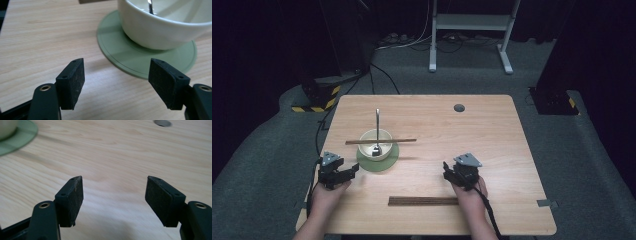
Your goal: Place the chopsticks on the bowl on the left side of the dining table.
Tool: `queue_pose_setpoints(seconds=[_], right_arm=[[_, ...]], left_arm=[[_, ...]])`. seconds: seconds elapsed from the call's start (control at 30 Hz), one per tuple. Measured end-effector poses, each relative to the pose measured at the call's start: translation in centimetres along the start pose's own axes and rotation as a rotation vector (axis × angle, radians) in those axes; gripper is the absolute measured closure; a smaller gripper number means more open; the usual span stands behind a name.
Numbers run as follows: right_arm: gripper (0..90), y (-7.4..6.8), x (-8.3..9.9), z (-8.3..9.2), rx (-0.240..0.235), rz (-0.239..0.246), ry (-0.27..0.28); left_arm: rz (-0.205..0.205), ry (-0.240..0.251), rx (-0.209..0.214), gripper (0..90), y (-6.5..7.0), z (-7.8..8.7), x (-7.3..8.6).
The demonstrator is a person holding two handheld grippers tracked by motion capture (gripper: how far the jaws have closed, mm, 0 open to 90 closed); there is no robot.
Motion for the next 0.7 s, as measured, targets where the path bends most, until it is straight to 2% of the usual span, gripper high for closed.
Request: queue_pose_setpoints(seconds=[0.03, 0.1, 0.13, 0.17, 0.2, 0.23, 0.27, 0.3, 0.33, 0.37, 0.47, 0.5, 0.53, 0.57, 0.6, 0.63, 0.7], right_arm=[[31.5, 1.5, 0.9, 1.1, 0.011, -0.018, -0.005], [31.8, 3.2, 1.7, 2.1, 0.024, -0.032, -0.011], [31.8, 3.2, 1.7, 2.1, 0.024, -0.032, -0.011], [32.0, 4.0, 2.2, 2.6, 0.034, -0.029, -0.015], [32.3, 5.7, 3.1, 3.6, 0.059, -0.033, -0.028], [32.4, 6.6, 3.6, 4.0, 0.073, -0.034, -0.035], [32.4, 7.4, 4.1, 4.4, 0.085, -0.037, -0.047], [32.4, 7.4, 4.1, 4.4, 0.085, -0.037, -0.047], [32.5, 8.8, 5.1, 5.0, 0.097, -0.05, -0.071], [32.5, 9.4, 5.6, 5.3, 0.102, -0.057, -0.087], [30.9, 10.5, 6.8, 5.8, 0.116, -0.061, -0.121], [30.7, 10.6, 7.2, 5.9, 0.118, -0.071, -0.126], [30.7, 10.6, 7.2, 5.9, 0.118, -0.071, -0.126], [29.0, 10.7, 7.7, 6.1, 0.123, -0.077, -0.158], [29.0, 10.7, 7.7, 6.1, 0.123, -0.077, -0.158], [28.2, 10.7, 7.7, 6.1, 0.122, -0.076, -0.152], [26.6, 10.6, 7.8, 6.1, 0.121, -0.083, -0.156]], left_arm=[[0.004, -0.031, 0.005, 31.2, 0.4, -0.1, 0.3], [-0.005, -0.058, 0.006, 31.4, 0.9, -0.1, 0.6], [-0.005, -0.058, 0.006, 31.4, 0.9, -0.1, 0.6], [-0.008, -0.067, 0.006, 31.4, 1.2, 0.0, 0.7], [-0.02, -0.075, 0.018, 30.9, 2.0, 0.3, 1.1], [-0.02, -0.075, 0.018, 30.8, 2.0, 0.3, 1.1], [-0.026, -0.09, 0.027, 30.8, 2.8, 0.5, 2.1], [-0.026, -0.09, 0.027, 30.4, 2.8, 0.5, 2.1], [-0.012, -0.102, 0.037, 30.1, 3.4, 0.6, 3.1], [-0.012, -0.102, 0.037, 29.8, 3.4, 0.6, 3.1], [-0.021, -0.101, 0.041, 28.2, 4.0, 0.6, 3.5], [-0.048, -0.09, 0.038, 26.5, 4.3, 0.6, 3.7], [-0.048, -0.09, 0.038, 24.7, 4.3, 0.6, 3.7], [-0.097, -0.099, 0.029, 23.6, 4.2, 0.6, 3.8], [-0.114, -0.1, 0.024, 23.6, 4.4, 0.5, 3.9], [-0.12, -0.099, 0.016, 22.2, 4.5, 0.4, 3.9], [-0.135, -0.093, 0.026, 20.9, 4.8, 0.3, 3.9]])
Point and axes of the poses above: each handheld gripper's, and its own axes: z roughly backward along the jaws, x roughly out of its underside, y roughly to its right, the point moved 9 cm from there along -z, roughly forward along the jaws, and after that the axes turned 3 degrees about y, right-handed, at the moved point
